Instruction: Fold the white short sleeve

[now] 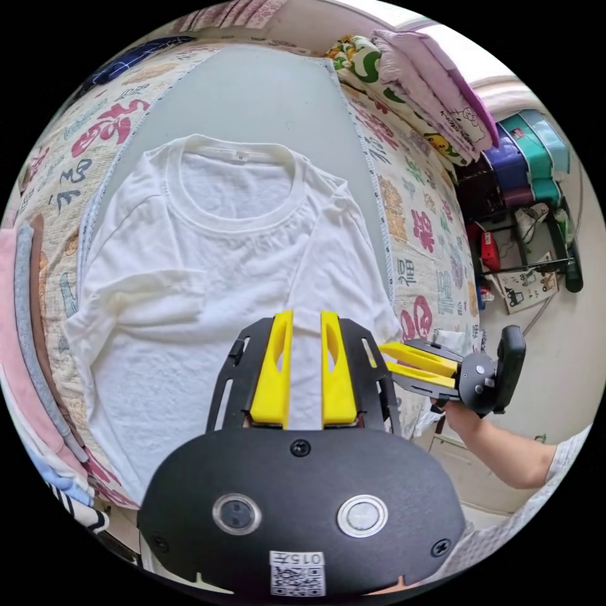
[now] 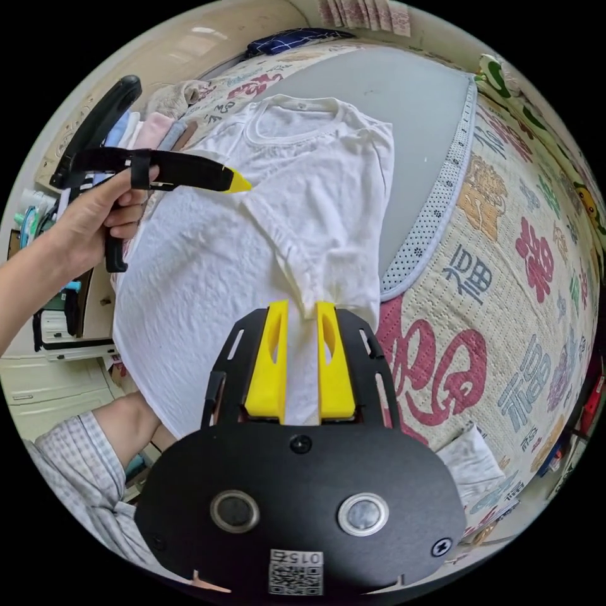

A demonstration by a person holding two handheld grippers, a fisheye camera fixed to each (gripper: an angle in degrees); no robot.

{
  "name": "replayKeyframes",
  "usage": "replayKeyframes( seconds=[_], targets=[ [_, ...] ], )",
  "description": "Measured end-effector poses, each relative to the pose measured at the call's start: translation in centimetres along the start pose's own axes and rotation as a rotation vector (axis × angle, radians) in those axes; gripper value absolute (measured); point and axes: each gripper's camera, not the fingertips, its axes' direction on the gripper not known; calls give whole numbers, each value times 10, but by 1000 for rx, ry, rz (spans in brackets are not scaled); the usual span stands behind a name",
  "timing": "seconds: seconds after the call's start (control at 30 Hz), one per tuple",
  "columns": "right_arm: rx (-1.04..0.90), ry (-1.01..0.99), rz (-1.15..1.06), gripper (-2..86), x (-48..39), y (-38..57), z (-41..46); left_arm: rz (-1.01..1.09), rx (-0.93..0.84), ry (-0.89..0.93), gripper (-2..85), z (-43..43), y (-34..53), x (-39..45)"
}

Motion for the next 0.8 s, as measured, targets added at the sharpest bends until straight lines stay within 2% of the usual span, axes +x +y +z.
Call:
replayKeyframes(
  seconds=[0.23, 0.4, 0.63, 0.73, 0.8],
  targets=[
    [44, 55, -26, 34, 0, -14, 3, -75, -26, -89, 19, 0, -7, 17],
    [42, -48, 36, 5, 25, -34, -4, -84, -6, -95, 1, -21, -19, 37],
    [245, -207, 403, -3, 127, -34, -43, 22, 205, 83, -2, -37, -65, 113],
    [266, -270, 609, -4, 179, -28, -44, 41, 203, 184, -3, -8, -91, 149],
    [279, -289, 723, -4, 202, -24, -38, 60, 168, 177, -3, 15, -103, 171]
  ],
)
